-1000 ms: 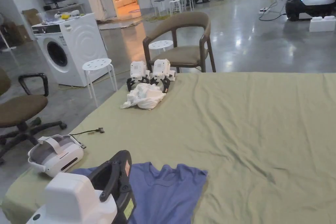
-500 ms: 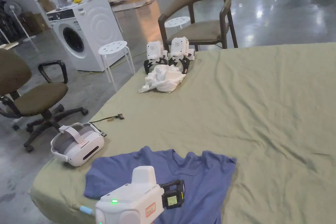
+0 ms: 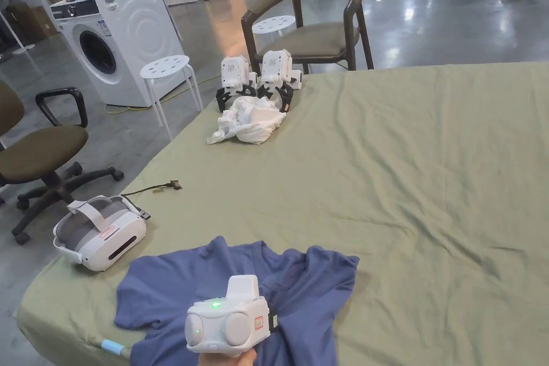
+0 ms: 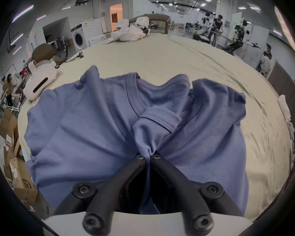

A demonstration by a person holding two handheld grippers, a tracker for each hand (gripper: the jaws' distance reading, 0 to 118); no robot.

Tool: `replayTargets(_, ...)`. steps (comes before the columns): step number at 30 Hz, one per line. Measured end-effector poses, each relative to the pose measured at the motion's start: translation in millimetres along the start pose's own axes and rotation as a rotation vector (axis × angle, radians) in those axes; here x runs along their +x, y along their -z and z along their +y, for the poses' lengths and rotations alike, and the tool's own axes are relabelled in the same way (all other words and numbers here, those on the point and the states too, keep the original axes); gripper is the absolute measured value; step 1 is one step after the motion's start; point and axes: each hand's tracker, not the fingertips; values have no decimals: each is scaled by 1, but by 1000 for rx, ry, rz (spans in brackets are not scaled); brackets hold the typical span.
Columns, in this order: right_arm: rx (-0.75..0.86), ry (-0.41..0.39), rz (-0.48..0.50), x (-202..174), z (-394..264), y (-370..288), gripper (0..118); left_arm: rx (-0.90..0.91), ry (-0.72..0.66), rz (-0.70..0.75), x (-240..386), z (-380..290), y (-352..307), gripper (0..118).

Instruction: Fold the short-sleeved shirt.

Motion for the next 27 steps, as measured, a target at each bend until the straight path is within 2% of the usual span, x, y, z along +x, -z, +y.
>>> replayTargets(3,18,2,-8,6,-1,-12,0,-30,-6,-26,-6,10,-5,0)
replayTargets(5,39,-6,-21,13,-2,-21,0,10,-135,-75,-19,25,-25,0)
replayTargets(7,47,-3,-36,22,-3,-29,0,157,-269,-157,-26,49,-61,0)
replayTargets(8,50,7,-44,26,-4,-32,0,186,-284,-169,-25,63,-74,0)
replayTargets(14,84,90,-73,49,-11,-54,0,385,-84,-274,47,151,-147,0)
replayTargets(16,94,97,-93,55,-13,-61,0,421,-35,-337,90,176,-159,0)
replayTargets(20,106,111,-136,69,-18,-74,0,426,167,-449,201,202,-159,0)
replayTargets(23,108,133,-177,81,-25,-83,0,373,261,-577,289,185,-145,0)
replayTargets(27,99,169,-232,96,-37,-97,0,209,417,-766,401,105,-115,0)
